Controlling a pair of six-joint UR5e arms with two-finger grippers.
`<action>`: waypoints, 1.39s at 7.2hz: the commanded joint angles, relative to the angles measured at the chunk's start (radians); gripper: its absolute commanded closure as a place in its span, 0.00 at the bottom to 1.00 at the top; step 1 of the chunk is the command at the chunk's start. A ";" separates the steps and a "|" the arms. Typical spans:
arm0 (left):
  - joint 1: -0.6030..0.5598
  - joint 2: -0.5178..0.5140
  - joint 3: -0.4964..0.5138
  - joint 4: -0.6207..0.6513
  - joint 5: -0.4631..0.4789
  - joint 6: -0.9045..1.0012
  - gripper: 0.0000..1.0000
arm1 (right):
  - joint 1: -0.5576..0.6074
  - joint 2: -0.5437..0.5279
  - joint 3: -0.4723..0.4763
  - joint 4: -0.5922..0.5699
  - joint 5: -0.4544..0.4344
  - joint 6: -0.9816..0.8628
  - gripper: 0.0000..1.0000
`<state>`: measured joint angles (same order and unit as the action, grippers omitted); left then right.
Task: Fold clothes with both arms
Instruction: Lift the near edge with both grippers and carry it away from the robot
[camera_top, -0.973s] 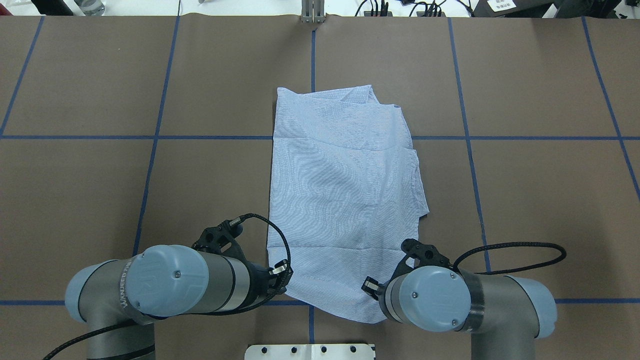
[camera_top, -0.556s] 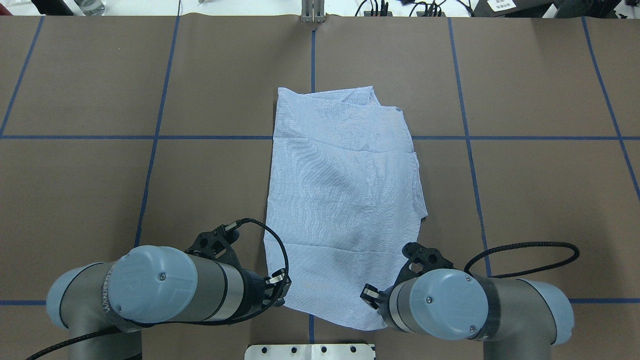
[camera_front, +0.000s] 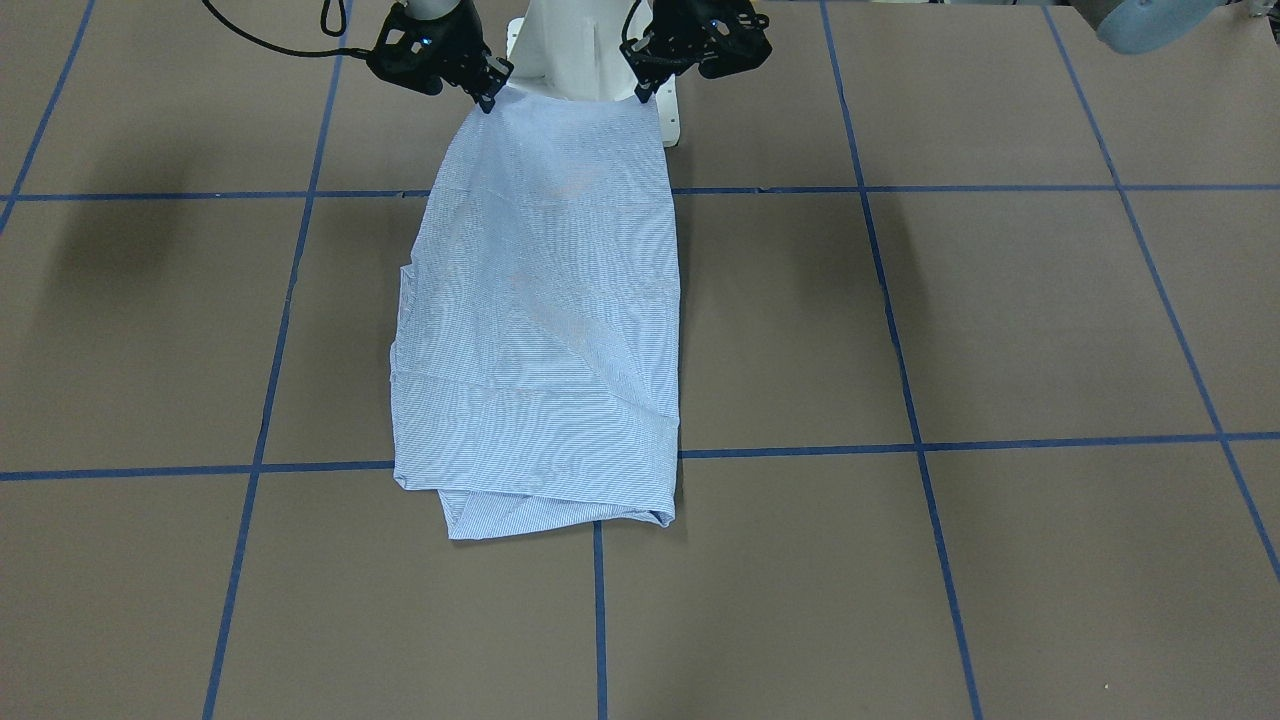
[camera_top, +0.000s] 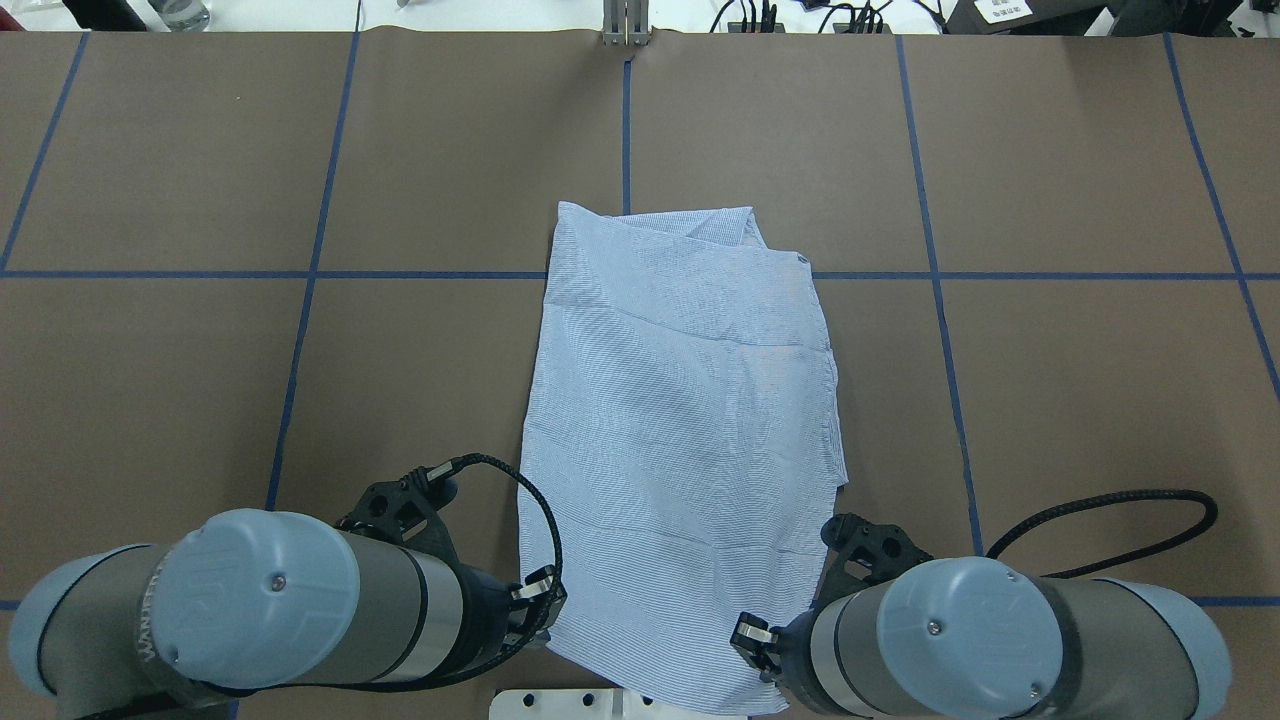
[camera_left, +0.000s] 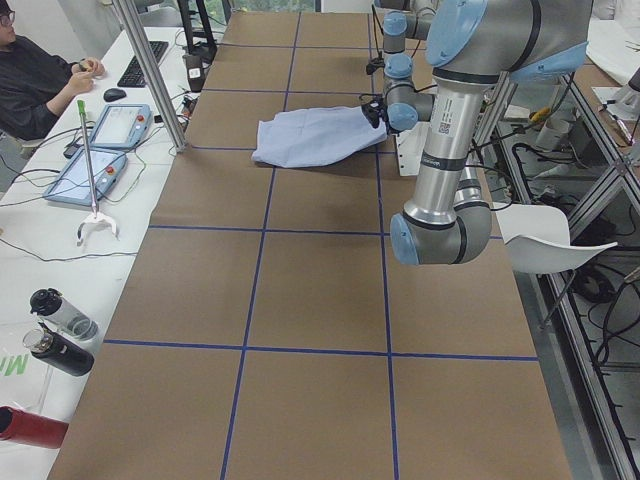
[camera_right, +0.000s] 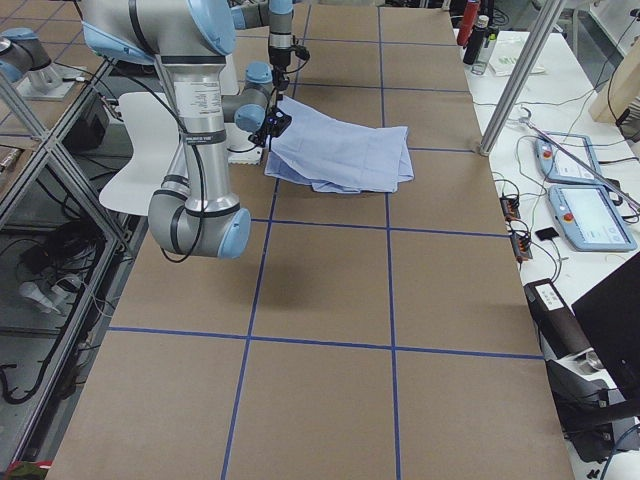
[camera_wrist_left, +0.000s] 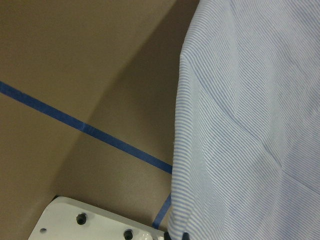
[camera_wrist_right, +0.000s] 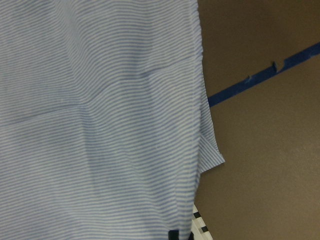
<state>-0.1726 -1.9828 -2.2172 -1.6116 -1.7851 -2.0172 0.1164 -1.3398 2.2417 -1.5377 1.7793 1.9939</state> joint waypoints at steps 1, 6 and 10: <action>0.069 -0.002 -0.087 0.108 -0.002 0.000 1.00 | -0.007 -0.041 0.085 0.001 0.069 0.000 1.00; 0.124 -0.010 -0.173 0.110 -0.002 0.006 1.00 | 0.080 -0.033 0.096 0.002 0.288 -0.016 1.00; -0.039 -0.039 -0.083 0.052 -0.027 0.084 1.00 | 0.222 0.064 0.000 0.002 0.290 -0.128 1.00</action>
<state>-0.1709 -2.0034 -2.3457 -1.5221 -1.8099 -1.9792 0.2861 -1.3314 2.2944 -1.5355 2.0691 1.9000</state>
